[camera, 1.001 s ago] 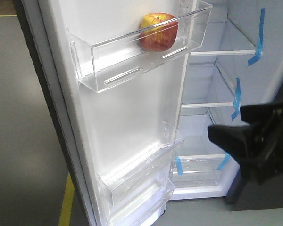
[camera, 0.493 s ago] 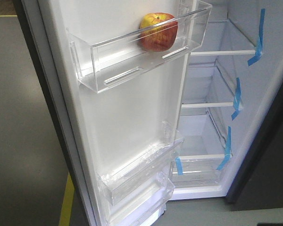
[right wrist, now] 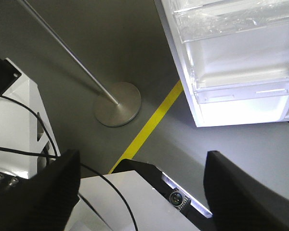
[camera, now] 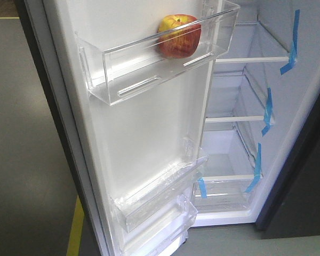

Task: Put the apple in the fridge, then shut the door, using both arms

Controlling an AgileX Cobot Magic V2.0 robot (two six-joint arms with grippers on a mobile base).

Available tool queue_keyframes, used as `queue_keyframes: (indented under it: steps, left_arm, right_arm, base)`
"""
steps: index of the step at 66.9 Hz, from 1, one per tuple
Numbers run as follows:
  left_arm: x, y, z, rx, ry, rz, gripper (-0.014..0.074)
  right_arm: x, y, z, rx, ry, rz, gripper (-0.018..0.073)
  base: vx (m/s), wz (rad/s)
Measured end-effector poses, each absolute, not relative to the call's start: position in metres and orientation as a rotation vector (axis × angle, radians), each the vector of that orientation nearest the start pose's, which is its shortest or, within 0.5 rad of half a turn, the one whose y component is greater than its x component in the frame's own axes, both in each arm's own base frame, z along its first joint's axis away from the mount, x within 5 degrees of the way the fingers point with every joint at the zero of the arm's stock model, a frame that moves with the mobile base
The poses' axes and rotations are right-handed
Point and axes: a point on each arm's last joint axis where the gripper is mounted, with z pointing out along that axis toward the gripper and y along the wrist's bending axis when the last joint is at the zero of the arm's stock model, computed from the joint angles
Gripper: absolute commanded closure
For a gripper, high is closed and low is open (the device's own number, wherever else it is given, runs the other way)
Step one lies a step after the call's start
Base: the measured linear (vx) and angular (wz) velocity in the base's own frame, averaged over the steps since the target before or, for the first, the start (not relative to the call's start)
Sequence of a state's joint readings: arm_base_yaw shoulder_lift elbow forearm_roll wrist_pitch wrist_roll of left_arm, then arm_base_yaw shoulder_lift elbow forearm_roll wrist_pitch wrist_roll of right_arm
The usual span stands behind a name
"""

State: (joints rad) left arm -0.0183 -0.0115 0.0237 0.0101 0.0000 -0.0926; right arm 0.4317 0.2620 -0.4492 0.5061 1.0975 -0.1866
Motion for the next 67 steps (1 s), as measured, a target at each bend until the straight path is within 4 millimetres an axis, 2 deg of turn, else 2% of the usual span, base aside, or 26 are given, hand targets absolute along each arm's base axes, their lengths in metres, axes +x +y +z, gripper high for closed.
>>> queue_keyframes:
  steps: [51,67]
  left_arm:
    - [0.0563,-0.0010,0.2058,-0.049,1.496,-0.082,0.0603]
    - [0.0557,-0.0010,0.2116,-0.146,1.428,-0.198,0.0603]
  right_arm:
    - [0.0098,0.0488,0.2638,-0.677,2.305,0.771,0.0046]
    - [0.0098,0.0488,0.2638,-0.677,2.305,0.771,0.0046]
  base:
    - [0.00,0.00]
    - [0.00,0.00]
